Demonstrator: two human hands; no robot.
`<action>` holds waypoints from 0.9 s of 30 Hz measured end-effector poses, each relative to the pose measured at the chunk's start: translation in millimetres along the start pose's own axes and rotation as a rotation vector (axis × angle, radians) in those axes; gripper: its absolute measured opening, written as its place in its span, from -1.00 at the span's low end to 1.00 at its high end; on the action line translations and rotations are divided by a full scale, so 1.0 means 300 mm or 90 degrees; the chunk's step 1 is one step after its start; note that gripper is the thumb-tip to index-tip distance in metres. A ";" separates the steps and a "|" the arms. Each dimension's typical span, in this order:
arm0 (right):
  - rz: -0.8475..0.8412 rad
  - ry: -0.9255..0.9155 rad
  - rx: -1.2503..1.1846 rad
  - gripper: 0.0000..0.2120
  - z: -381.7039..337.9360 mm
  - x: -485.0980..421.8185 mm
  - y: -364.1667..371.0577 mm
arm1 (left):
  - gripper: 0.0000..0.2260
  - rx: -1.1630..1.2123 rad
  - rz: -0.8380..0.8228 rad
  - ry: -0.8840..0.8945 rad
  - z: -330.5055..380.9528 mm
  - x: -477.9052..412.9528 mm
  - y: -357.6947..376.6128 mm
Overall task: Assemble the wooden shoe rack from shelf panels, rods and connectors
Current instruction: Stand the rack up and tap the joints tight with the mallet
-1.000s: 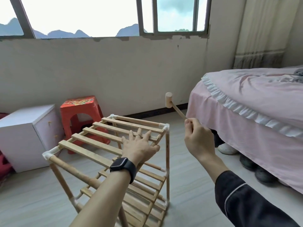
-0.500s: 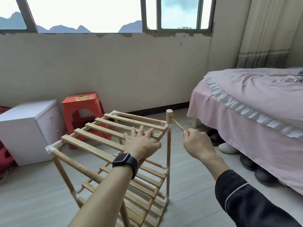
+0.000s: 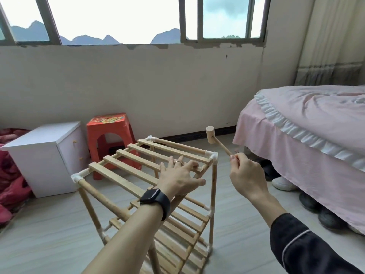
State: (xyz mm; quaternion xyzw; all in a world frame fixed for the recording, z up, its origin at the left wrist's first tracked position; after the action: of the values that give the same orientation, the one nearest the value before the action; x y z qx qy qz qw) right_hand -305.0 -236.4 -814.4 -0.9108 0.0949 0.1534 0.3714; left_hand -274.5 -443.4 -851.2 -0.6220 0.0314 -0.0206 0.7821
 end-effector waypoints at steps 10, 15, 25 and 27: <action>-0.115 0.010 -0.099 -0.72 -0.083 0.031 0.061 | -0.63 0.346 -0.014 0.100 -0.020 0.158 -0.106; -0.185 0.006 -0.118 -0.72 -0.109 0.037 0.114 | -0.71 0.178 0.201 0.024 -0.102 0.141 -0.254; -0.182 0.014 -0.083 -0.72 -0.100 -0.038 0.152 | -0.30 0.013 0.000 -0.119 -0.186 0.064 -0.039; -0.209 0.016 -0.061 -0.73 -0.100 -0.062 0.174 | -0.32 0.007 0.000 -0.116 -0.189 0.068 -0.038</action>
State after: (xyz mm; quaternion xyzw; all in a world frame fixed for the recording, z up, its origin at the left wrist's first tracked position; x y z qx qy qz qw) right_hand -331.1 -293.3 -821.5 -0.9325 -0.0577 0.0838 0.3465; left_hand -258.2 -502.6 -853.2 -0.6172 -0.0401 0.0364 0.7849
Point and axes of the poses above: each hand's wrist, its own x-axis away from the middle knuckle, its own y-axis out of the palm, z = x × y, the point moved 9 cm from there along -x, towards the middle knuckle, and after that the axes turned 12 degrees about y, right-handed, at the moved point
